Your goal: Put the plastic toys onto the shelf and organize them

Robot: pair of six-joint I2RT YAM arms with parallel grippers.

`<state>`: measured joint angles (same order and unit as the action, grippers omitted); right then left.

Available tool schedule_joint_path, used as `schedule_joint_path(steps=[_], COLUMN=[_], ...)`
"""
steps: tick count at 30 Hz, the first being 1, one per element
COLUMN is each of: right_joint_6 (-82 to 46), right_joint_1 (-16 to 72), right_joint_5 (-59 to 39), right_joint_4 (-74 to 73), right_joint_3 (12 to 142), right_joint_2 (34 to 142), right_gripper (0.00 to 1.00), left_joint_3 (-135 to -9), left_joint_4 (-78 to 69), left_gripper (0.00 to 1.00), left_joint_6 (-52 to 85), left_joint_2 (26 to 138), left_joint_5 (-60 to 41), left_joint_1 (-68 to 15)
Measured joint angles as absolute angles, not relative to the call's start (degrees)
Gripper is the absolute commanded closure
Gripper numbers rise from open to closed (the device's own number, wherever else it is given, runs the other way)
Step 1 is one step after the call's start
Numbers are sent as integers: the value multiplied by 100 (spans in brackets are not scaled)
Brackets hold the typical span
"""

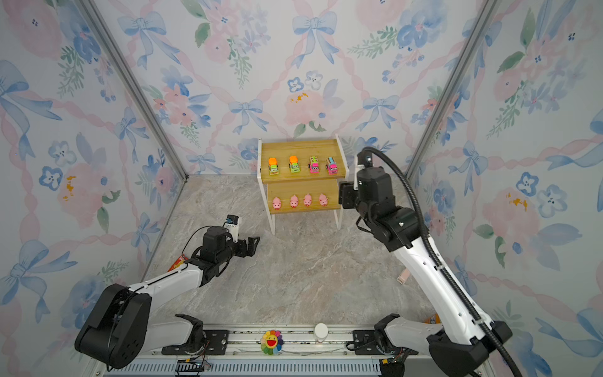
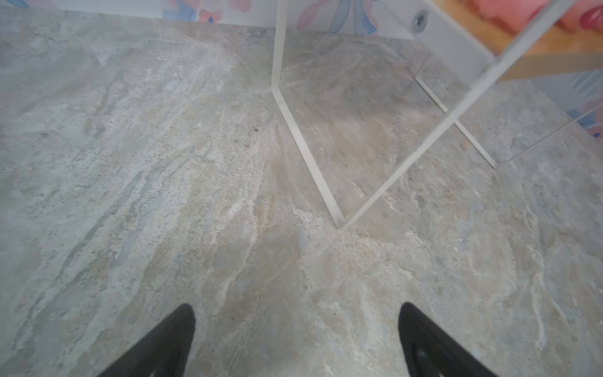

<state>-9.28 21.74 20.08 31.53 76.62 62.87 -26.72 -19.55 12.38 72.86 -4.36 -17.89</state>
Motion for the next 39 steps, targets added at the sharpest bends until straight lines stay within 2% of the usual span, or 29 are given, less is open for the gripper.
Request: schedule_joint_path(steps=[4, 8, 14, 25, 29, 33, 39], right_joint_6=[-873, -816, -508, -276, -56, 21, 62], right_joint_1=[447, -268, -320, -137, 237, 307, 307], right_joint_5=[1232, 646, 191, -169, 30, 202, 307], right_joint_4=[2128, 956, -1223, -4786, -4864, -5070, -5113], right_joint_3=[5496, 4160, 2906, 1918, 1981, 2088, 2110], right_joint_2=[5107, 4991, 6147, 8678, 8895, 8892, 8892], right_gripper=[26, 24, 24, 23, 20, 17, 2], left_joint_3=[-2740, -2864, -2860, -2257, -1868, -1509, -1422], left_joint_4=[-1953, -1970, -2563, -4110, -4737, -5649, -6322], left_gripper=[2, 2, 2, 2, 2, 2, 2], left_joint_6=[945, 598, 78, -99, -71, 43, 110], left_joint_2=[7155, 7067, 7196, 7677, 7728, 8235, 8978], left_joint_5=[-34, 388, 639, 596, 464, 355, 292], left_joint_1=[-1721, -1610, -1417, -718, -338, -91, -75])
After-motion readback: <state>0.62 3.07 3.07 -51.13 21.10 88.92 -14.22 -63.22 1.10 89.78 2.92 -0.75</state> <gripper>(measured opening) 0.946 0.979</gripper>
